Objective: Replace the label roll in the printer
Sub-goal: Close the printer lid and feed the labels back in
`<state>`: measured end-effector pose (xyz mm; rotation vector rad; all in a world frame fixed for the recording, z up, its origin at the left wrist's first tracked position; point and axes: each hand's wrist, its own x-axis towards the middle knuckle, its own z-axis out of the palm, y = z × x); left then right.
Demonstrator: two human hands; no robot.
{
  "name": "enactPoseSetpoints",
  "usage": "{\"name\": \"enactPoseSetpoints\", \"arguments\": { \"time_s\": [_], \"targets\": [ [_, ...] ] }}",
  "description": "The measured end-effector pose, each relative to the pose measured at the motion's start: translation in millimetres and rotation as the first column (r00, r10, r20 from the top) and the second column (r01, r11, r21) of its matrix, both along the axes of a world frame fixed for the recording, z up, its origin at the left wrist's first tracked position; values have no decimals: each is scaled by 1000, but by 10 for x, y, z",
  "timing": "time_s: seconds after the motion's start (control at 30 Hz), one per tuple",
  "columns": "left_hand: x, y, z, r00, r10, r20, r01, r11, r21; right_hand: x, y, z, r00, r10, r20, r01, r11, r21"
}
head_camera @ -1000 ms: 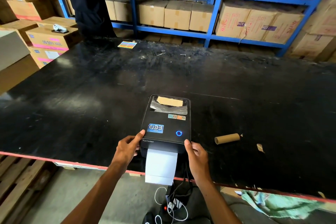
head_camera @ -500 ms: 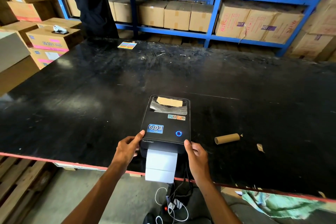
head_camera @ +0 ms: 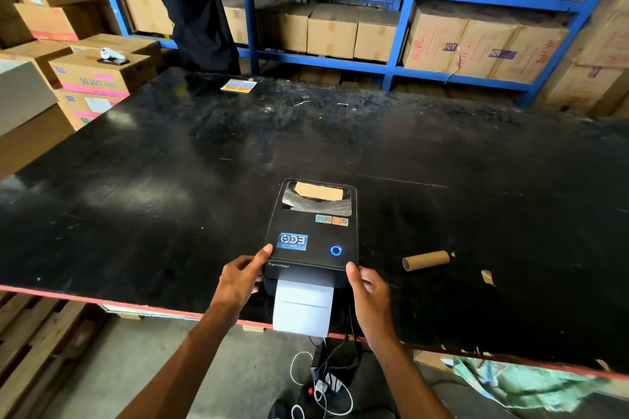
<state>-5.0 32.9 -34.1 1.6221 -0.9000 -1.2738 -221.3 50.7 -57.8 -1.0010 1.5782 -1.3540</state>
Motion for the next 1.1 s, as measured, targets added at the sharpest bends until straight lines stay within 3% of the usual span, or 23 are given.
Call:
{"name": "enactPoseSetpoints", "arguments": {
  "time_s": [1.1],
  "targets": [
    [-7,-10,-18,1000,-2,15,2,1000,-3,1,-6,-54,999,-9,-43,9,1000,2]
  ]
}}
